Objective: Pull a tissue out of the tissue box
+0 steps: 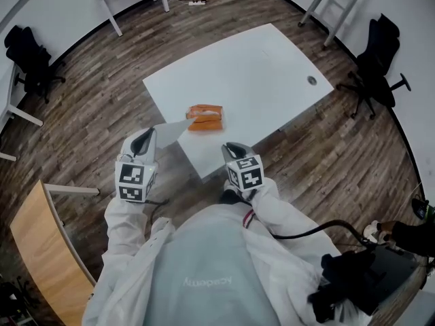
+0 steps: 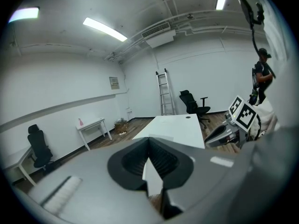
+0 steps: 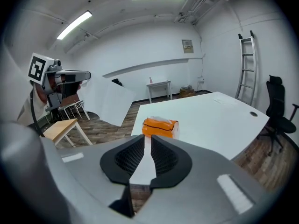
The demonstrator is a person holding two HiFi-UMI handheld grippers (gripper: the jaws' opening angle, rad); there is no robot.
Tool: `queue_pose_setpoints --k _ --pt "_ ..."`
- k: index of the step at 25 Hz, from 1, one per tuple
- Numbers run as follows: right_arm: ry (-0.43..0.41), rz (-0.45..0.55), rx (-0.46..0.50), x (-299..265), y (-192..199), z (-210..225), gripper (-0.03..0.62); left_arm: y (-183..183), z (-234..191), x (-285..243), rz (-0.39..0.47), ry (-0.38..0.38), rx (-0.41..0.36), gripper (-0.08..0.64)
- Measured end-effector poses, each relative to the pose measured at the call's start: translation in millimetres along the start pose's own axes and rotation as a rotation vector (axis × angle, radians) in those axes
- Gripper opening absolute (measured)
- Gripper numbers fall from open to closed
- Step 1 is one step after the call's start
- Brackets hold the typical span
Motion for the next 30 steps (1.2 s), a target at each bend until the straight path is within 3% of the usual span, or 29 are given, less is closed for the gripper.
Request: queue_pose_setpoints --k 18,30 --pt "0.040 0.029 0.023 36.7 7.3 -55.6 0.012 31.4 13.4 73.7 0.019 -0.016 0.066 0.000" --pt "0.066 0.047 0.029 69.0 16.4 -64.8 0.003 31.4 41.9 95.3 0.059 0.000 0.092 0.000"
Point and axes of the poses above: the fingertips, and each gripper's own axes: x backward along the fingers, z to its right, y out of its underside, the point moved 1 cm from there along x, backward along the fingers, and after that the axes turned 8 degrees about z, right-handed, at the moved point
